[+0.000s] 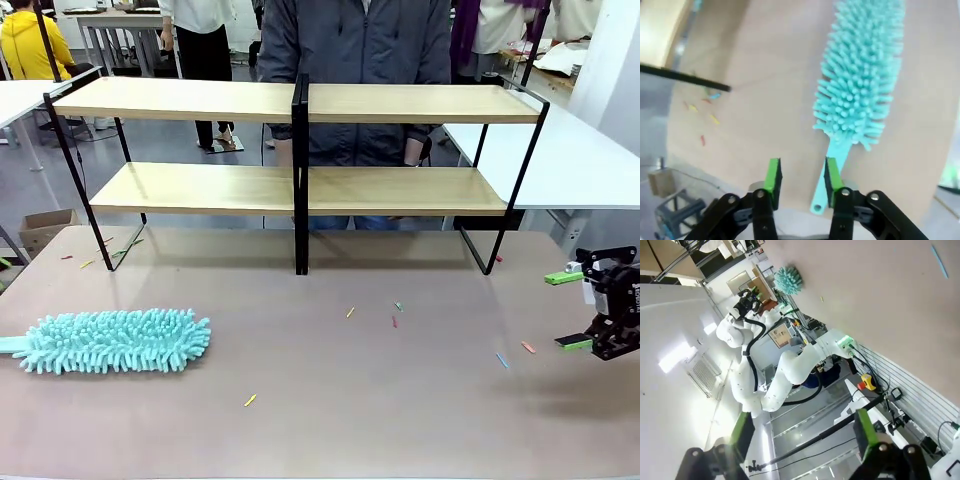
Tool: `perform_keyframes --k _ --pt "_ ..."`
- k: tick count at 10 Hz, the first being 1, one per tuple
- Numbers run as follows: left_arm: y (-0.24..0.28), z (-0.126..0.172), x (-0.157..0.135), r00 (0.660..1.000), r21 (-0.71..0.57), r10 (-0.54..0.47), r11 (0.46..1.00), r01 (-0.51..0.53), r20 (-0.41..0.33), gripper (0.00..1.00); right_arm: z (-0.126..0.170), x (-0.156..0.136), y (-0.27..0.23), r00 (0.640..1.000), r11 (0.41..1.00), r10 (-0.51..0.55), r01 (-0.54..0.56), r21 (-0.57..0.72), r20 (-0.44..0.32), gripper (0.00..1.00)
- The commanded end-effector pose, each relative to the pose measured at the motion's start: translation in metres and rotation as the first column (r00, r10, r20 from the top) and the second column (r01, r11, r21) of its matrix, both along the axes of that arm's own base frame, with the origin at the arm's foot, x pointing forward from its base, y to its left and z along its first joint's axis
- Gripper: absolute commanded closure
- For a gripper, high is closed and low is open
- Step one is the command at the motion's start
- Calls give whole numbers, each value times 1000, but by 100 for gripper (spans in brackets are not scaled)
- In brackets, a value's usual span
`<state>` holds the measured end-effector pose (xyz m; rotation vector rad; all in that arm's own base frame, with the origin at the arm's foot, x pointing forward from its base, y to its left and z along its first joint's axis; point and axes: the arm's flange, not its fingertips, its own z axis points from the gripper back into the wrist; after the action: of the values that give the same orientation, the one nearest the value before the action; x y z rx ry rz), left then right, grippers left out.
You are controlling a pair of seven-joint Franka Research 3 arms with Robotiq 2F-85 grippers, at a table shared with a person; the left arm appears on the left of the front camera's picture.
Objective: Clean the shelves.
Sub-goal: Place the Duster on the table.
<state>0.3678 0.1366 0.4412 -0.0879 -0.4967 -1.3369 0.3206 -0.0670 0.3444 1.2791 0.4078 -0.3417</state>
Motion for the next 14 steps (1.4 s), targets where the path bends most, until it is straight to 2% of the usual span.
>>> perform_keyframes --k 1,2,3,4,5,6,8,9,10,11,14 --pt "20 33 -14 991 -224 102 967 -120 -91 16 0 0 0 1000 1000 0 0 0 0 0" --pt "23 43 -22 955 -374 87 907 -194 -283 0 23 -5 9 998 1000 6 -7 10 59 0" --pt "23 45 -19 908 -454 77 847 -277 -411 0 39 -10 15 994 999 -35 34 10 103 0" --pt "21 45 -7 836 -539 68 735 -412 -545 0 47 -15 18 990 999 -46 45 6 136 0" --pt "23 38 0 784 -495 -50 800 -340 -619 0 49 -18 18 985 997 -72 74 -6 154 0" --pt "21 33 2 756 -499 -106 808 -314 -646 0 49 -19 18 984 997 -78 79 3 157 0" --pt "10 25 9 728 -499 -100 790 -356 -678 0 50 -17 21 983 997 -78 82 -15 164 0" --pt "2 22 12 705 -522 -99 745 -415 -702 0 50 -18 22 981 995 -87 96 -42 175 0" --pt "-5 20 19 703 -555 24 595 -582 -711 0 50 -17 22 976 989 -117 132 -70 186 0" --pt "8 9 9 719 -510 -125 786 -348 -684 0 57 2 1 983 998 -52 57 -21 176 0" --pt "8 9 9 719 -510 -125 786 -348 -684 0 57 2 1 983 998 -52 57 -21 176 0"
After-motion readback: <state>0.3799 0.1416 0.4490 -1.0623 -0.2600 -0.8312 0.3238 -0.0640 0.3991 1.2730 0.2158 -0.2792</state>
